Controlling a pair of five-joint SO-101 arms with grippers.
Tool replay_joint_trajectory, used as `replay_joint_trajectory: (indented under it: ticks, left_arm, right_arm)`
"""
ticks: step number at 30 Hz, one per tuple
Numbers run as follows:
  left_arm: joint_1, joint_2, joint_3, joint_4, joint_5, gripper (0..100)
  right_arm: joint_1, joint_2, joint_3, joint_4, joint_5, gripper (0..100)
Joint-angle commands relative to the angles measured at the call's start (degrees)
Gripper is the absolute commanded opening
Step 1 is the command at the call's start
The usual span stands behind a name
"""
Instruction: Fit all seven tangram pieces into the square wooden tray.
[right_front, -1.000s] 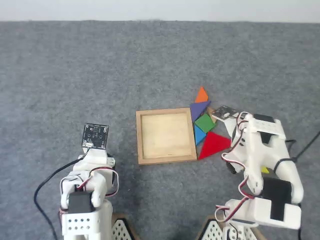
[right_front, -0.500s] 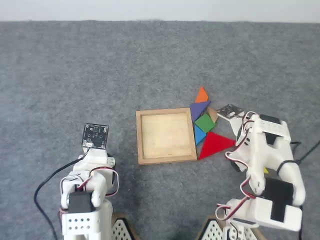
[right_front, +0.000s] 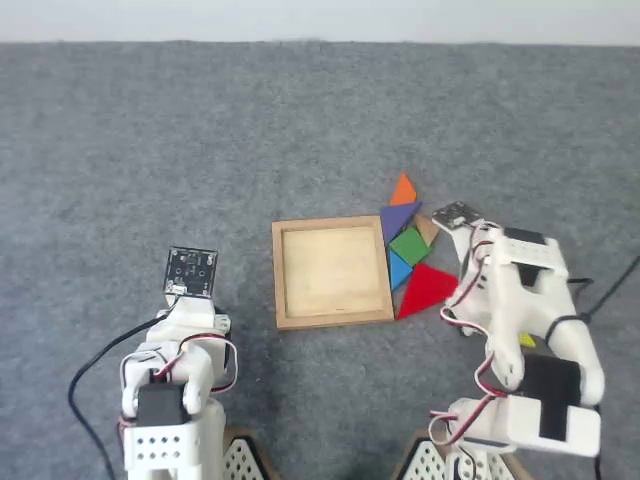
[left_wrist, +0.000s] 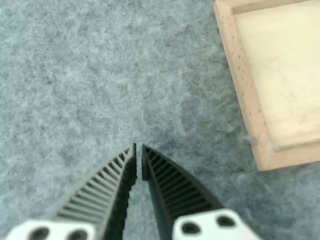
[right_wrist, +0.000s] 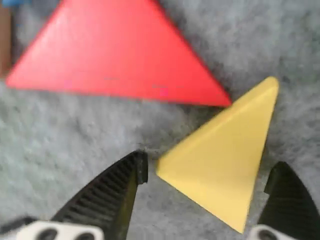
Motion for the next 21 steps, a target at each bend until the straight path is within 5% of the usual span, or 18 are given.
replay_joint_trajectory:
  ticks: [1,21]
  left_arm:
    - [0.1,-1.1,-0.7,0.2,-0.1,2]
    - [0.1,-1.1,-0.7,0.2,-0.1,2]
  right_arm:
    - [-2.5,-1.5,-0.6,-1.5,-8.6,36.6]
    - [2.1,3.5,-0.7,-4.4,-5.6,23.6]
